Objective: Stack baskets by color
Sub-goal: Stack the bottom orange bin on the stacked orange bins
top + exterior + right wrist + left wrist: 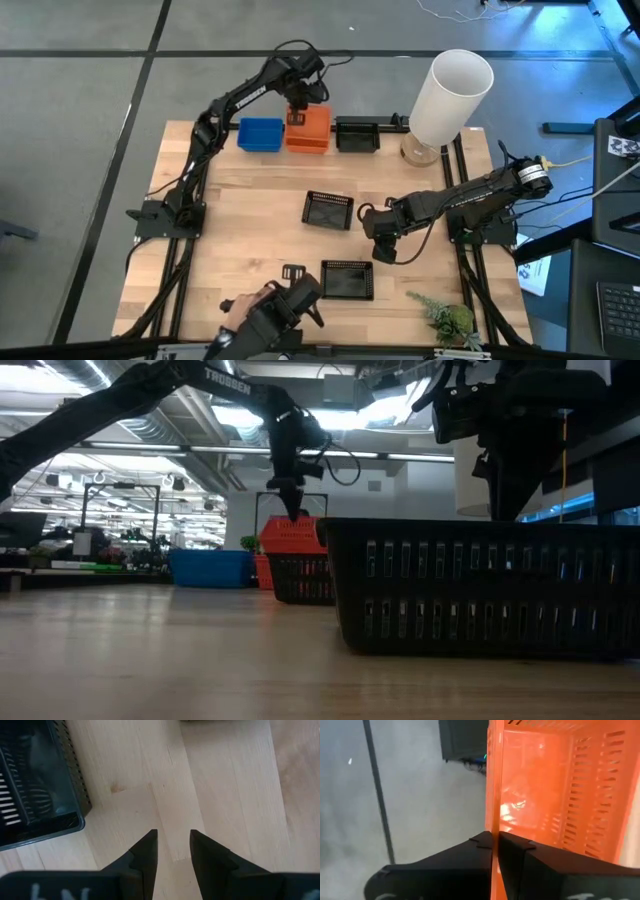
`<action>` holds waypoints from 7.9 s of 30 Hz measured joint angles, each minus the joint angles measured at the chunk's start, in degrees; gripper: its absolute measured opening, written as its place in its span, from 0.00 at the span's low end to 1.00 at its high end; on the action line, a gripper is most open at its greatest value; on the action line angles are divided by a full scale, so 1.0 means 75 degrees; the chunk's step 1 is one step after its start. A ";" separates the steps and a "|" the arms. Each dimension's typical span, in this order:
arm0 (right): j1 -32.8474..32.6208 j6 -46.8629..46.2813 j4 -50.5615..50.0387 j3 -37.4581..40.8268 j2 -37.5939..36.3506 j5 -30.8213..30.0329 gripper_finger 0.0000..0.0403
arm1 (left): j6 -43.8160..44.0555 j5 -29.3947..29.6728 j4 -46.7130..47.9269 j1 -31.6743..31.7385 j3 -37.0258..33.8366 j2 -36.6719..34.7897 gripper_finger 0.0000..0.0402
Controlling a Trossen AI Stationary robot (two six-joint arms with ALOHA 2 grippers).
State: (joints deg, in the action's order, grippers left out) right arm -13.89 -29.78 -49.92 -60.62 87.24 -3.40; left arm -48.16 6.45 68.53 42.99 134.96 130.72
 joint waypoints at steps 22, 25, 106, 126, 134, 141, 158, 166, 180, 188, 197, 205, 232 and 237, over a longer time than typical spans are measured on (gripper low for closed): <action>-0.0003 0.0009 0.0066 0.0000 0.0000 -0.0003 0.28 | 0.0122 -0.0996 0.0630 0.0224 -0.0225 -0.0079 0.00; -0.0003 0.0009 0.0066 0.0000 0.0000 -0.0003 0.28 | -0.0003 -0.0998 0.0650 0.0178 -0.0225 -0.0079 0.00; -0.0079 -0.0097 0.0055 0.0000 0.0003 -0.0049 0.28 | 0.6213 -0.0813 0.1272 0.1104 -0.1787 -0.1181 0.18; -0.0082 0.0236 0.0095 0.0000 0.0003 -0.0606 0.28 | 0.6583 -0.0011 0.0989 0.0400 -0.4155 -0.4649 0.07; -0.0082 0.0413 0.0095 0.0000 0.0003 -0.0606 0.28 | 0.6597 0.0030 -0.3879 -0.0110 -0.8185 -0.6613 0.07; -0.0082 0.0236 0.0099 0.0000 0.0003 -0.0606 0.28 | 0.6303 0.0000 -0.4954 0.0155 -0.8731 -0.6222 0.19; -0.0082 0.0236 0.0110 0.0000 0.0003 -0.0606 0.28 | 0.7397 0.0012 -0.6501 0.0217 -0.8726 -0.4765 0.38; -0.0082 0.0236 0.0107 0.0000 0.0003 -0.0606 0.28 | 0.7405 0.0426 -0.6574 0.0042 -0.8726 -0.4429 0.38; -0.0080 0.0242 0.0098 0.0000 0.0003 -0.0606 0.28 | 0.7891 0.0796 -0.6509 -0.0035 -0.8726 -0.4220 0.38; -0.0079 0.0242 0.0089 0.0000 0.0003 -0.0604 0.28 | 0.7976 0.0816 -0.6760 -0.0125 -0.8726 -0.4063 0.38; -0.0079 0.0242 0.0079 0.0000 0.0003 -0.0603 0.28 | 0.8167 0.0816 -0.6777 -0.0180 -0.8726 -0.4066 0.24; -0.0079 0.0242 0.0077 0.0000 0.0003 -0.0603 0.28 | 0.8172 0.0792 -0.6902 -0.0208 -0.8726 -0.4066 0.03; -0.0082 0.0239 0.0080 0.0000 0.0003 -0.0603 0.28 | 0.8827 -0.0086 -0.3294 -0.0233 -0.5492 -0.4080 0.00; -0.0079 0.0239 0.0080 0.0000 0.0003 -0.0603 0.28 | 0.8955 -0.0545 -0.3251 -0.0220 -0.5486 -0.4077 0.00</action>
State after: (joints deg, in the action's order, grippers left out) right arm -14.48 -27.99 -49.32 -60.62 87.26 -7.92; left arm 19.00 2.37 44.15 41.34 93.82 100.14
